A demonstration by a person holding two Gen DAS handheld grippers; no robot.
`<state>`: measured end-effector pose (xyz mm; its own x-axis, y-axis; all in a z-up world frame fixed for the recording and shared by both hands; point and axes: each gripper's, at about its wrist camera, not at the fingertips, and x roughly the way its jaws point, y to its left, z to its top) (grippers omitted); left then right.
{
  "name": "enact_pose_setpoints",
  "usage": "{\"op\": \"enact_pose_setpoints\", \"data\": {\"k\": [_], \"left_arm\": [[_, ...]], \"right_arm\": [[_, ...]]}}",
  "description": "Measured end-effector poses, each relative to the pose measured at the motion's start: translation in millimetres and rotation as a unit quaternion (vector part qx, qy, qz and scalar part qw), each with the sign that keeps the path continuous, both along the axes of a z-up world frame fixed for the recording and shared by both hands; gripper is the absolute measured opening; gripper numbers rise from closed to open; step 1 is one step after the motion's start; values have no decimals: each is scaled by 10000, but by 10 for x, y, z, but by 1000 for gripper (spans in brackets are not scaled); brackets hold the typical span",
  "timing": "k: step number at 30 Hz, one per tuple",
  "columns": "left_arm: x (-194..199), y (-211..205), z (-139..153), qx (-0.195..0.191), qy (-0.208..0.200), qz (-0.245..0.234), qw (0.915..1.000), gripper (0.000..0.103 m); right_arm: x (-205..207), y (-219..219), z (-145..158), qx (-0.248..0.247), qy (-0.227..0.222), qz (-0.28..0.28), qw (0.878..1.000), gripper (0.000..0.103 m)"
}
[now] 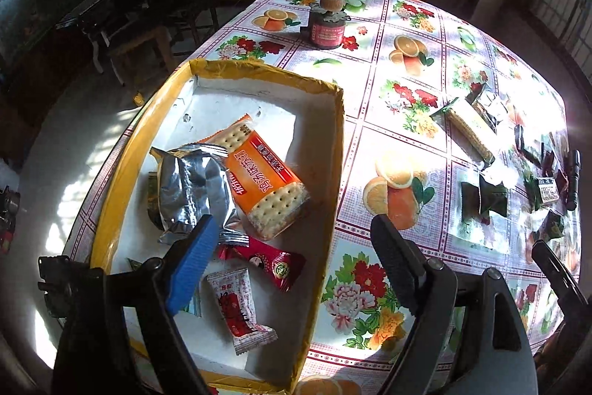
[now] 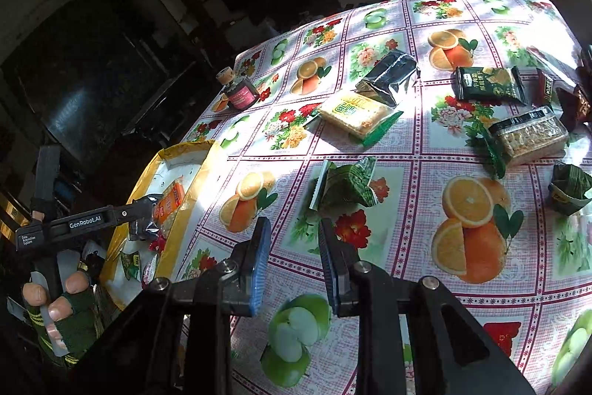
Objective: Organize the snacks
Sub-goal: 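Open the left tool to drop the foil bag while the right tool drops the orange pack, then move both tools from the tray back to the snack pile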
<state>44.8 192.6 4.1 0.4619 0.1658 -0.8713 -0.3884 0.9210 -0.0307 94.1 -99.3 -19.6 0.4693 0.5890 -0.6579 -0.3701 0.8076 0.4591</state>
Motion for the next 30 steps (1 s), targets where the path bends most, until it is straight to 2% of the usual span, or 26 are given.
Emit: {"op": "enact_pose_setpoints", "data": {"k": [7,13,23,30], "left_arm": [[48,-605,17,104,74,-542,9984,86],[74,-941,14,214,120,-865,9960,86],[194,-1199,-5,219,221,-1090,9936,86],[408,-1234,-3,158,250,-1082,9937,86]], "right_arm": [[-136,-440,-72,-14,30,-360,9993,28],[-226,-768,-136,25,49,-623,9980,31],[-203,-1215,-225,10,119,-1136,9935,39],[-98,-1275,-217,-6,115,-1234,9923,41]]}}
